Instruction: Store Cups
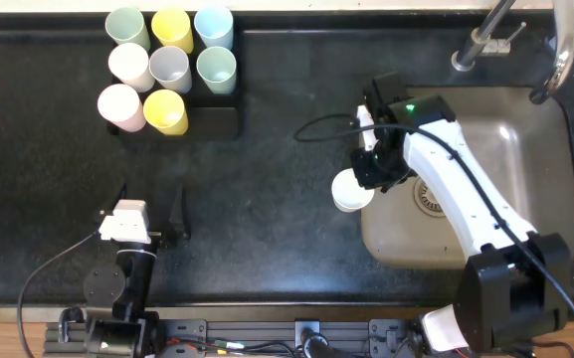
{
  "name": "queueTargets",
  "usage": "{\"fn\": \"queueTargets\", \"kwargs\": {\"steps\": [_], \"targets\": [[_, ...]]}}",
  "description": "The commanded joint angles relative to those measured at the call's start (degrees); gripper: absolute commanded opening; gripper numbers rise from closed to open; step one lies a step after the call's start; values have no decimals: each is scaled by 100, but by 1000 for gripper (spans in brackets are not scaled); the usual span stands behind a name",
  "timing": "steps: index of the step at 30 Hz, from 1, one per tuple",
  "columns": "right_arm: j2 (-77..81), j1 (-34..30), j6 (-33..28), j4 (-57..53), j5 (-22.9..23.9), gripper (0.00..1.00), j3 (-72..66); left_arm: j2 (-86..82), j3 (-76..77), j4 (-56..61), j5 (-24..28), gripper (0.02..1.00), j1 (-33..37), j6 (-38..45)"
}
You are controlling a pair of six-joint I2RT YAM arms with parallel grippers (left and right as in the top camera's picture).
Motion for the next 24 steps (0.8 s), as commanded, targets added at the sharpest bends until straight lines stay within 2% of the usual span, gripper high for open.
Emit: {"fn": "queueTargets", "kwargs": {"steps": [1,4,10,14,19,24], "targets": [[83,125,-2,107,-37,213,-289,-37,-4,-17,74,1000,28,105],[83,188,2,129,-42,53,-313,-37,-4,-17,74,1000,28,105],[20,203,4,186,-229,45,-254,-37,-4,-17,74,1000,28,105],[-245,203,116,186,-247,42,249,-37,-4,-17,74,1000,28,105],[-216,369,404,-212,-247,45,2020,-37,-4,-17,74,1000,28,105],[555,1047,894,-627,-186,40,4205,-37,-4,-17,74,1000,28,105]]}}
